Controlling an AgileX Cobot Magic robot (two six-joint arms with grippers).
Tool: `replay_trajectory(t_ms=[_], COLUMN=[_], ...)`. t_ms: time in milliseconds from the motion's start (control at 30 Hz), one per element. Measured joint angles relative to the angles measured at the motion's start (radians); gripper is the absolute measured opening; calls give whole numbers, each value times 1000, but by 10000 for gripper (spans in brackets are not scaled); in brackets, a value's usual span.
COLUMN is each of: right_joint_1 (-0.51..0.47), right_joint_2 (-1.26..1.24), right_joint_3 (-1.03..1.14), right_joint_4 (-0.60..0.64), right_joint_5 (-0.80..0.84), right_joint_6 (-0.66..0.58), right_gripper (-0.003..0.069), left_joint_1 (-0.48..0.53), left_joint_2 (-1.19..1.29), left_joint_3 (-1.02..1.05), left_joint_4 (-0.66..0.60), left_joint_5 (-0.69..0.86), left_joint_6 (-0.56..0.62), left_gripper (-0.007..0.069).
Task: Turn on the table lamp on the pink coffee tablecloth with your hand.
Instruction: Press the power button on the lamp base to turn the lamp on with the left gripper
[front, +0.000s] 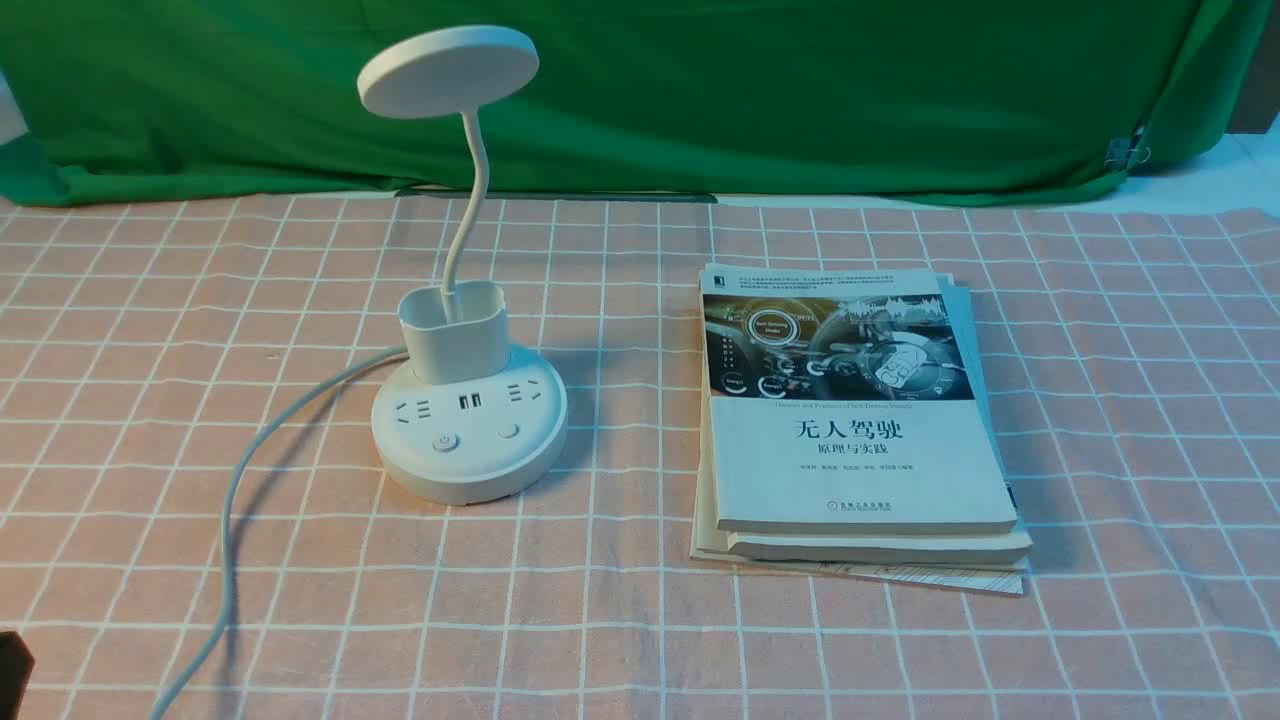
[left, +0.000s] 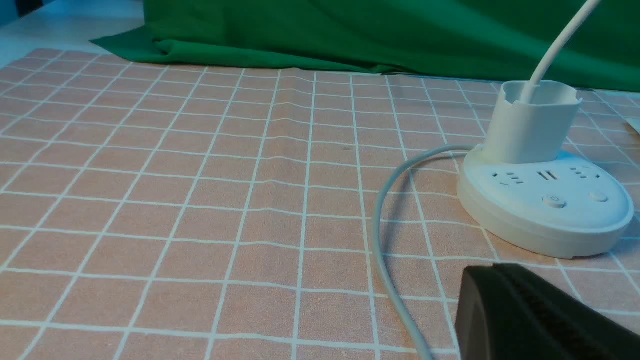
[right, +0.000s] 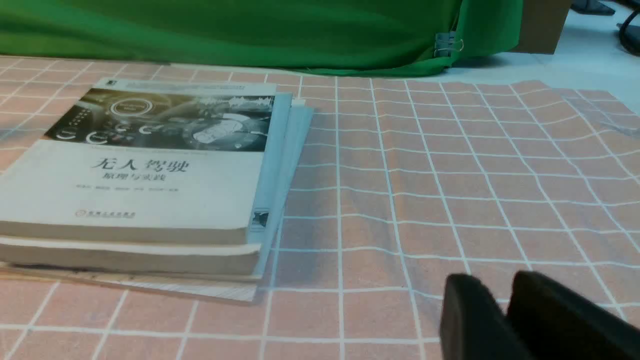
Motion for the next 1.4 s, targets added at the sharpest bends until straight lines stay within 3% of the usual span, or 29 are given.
replay_trajectory(t_ms=[1267,1400], right_joint_1=[0,0], right_joint_2=[0,0], right_joint_3=[0,0], right_joint_4=[0,0], right_joint_5=[0,0], right_joint_6=[0,0], right_gripper=[204,213], left_joint_1=[0,0], left_joint_2=[0,0], left_joint_3=[0,0], left_joint_4=[25,33], left_joint_5=[-2,-68], left_joint_6=[0,0], left_gripper=[2,2])
